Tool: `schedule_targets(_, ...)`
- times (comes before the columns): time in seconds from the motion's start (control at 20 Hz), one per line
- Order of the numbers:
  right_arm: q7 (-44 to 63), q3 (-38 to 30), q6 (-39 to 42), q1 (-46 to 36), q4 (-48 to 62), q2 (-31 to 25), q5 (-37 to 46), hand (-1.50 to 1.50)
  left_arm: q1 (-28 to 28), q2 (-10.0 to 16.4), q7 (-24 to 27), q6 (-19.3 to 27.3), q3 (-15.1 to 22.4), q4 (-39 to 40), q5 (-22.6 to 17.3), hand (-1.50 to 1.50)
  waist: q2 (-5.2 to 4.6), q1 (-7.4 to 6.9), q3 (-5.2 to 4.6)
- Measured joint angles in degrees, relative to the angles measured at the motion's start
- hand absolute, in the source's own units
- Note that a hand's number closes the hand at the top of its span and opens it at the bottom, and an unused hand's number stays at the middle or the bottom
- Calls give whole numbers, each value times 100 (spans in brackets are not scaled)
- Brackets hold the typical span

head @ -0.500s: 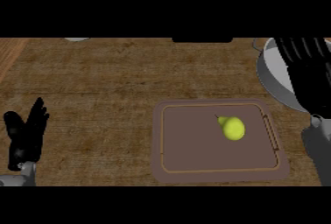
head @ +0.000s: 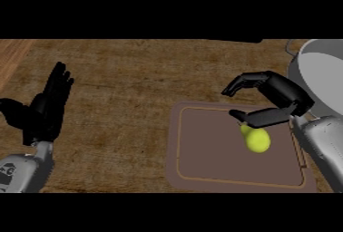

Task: Pick the pear from the tray and place it in the pot

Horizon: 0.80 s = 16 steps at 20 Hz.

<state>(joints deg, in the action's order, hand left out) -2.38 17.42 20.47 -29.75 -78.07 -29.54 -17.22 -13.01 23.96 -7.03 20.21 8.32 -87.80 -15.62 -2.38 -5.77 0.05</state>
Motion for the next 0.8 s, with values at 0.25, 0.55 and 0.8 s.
schedule_targets(0.25,-1134,79,1090,-223,1336,-117,178,-150,-271,-93,-106,-97,47,-201,-111,0,-9,-21,30)
schedule_targets(0.55,-1937,173,2108,-1141,2601,-262,551,-150,-249,-164,-143,-109,112,-314,-88,0,40,-26,24)
schedule_targets(0.8,-1664,778,2621,-1845,2776,-441,1051,-150,-321,-135,-211,-181,74,-279,-119,0,59,-12,12)
